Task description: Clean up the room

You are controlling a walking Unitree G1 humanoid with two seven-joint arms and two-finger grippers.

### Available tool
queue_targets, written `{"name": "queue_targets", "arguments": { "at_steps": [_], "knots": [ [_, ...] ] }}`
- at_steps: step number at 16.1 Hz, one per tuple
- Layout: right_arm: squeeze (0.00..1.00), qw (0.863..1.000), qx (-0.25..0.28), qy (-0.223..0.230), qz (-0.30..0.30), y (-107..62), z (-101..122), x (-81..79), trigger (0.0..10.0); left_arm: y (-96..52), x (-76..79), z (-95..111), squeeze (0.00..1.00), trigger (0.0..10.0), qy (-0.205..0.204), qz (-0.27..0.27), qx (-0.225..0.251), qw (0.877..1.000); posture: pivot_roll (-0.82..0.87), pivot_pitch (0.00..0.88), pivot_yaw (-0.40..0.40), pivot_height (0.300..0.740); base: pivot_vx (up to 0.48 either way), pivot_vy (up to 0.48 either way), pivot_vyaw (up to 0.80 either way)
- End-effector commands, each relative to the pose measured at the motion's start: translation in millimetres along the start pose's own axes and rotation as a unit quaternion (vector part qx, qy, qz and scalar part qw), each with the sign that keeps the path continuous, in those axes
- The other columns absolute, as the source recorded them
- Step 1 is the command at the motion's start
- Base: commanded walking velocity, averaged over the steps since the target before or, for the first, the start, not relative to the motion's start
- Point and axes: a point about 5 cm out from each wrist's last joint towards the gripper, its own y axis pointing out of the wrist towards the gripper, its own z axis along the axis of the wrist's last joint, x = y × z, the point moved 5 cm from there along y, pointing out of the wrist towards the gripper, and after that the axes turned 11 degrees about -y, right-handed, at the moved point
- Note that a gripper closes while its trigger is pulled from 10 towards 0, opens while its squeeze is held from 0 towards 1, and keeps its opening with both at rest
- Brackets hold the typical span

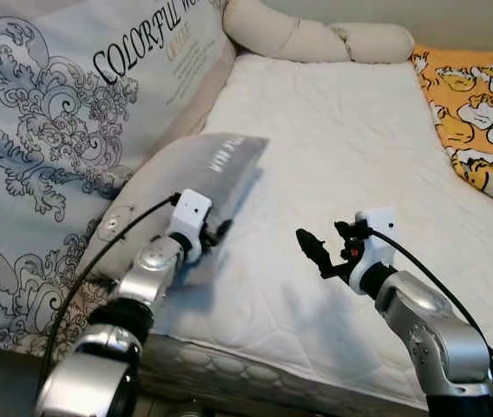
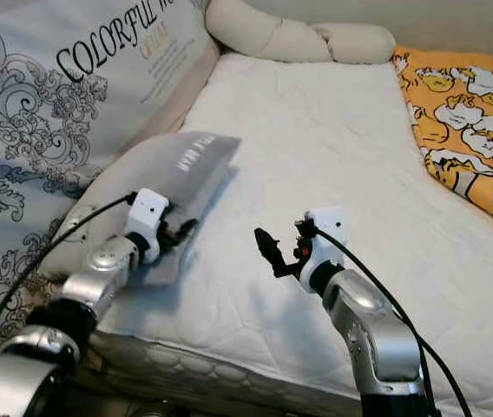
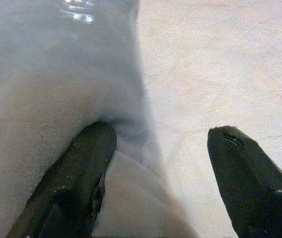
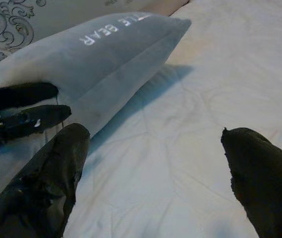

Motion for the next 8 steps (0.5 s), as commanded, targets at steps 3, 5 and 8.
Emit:
{"name": "queue_targets", "arguments": {
  "at_steps": [3,5,8],
  "knots": [
    [0.00,1.000,0.007,0.013,-0.021,-10.9,6,2.2,10.0,-15.4,29.7,20,0.07,10.0,-0.063,-0.081,0.056,0.993,0.00,0.000,0.032,0.740,0.000,0.000,0.00],
    [0.00,0.999,0.009,0.021,-0.031,-18.4,7,-1.5,10.0,-33.9,28.7,39,1.00,10.0,-0.062,-0.077,0.102,0.990,0.01,0.000,0.020,0.740,0.000,0.000,0.00],
    [1.00,0.995,0.029,0.042,-0.081,-30.0,13,5.5,10.0,-82.8,5.5,70,1.00,10.0,-0.066,-0.004,0.150,0.987,0.00,0.000,0.023,0.740,0.000,0.000,0.00]
  ]
}}
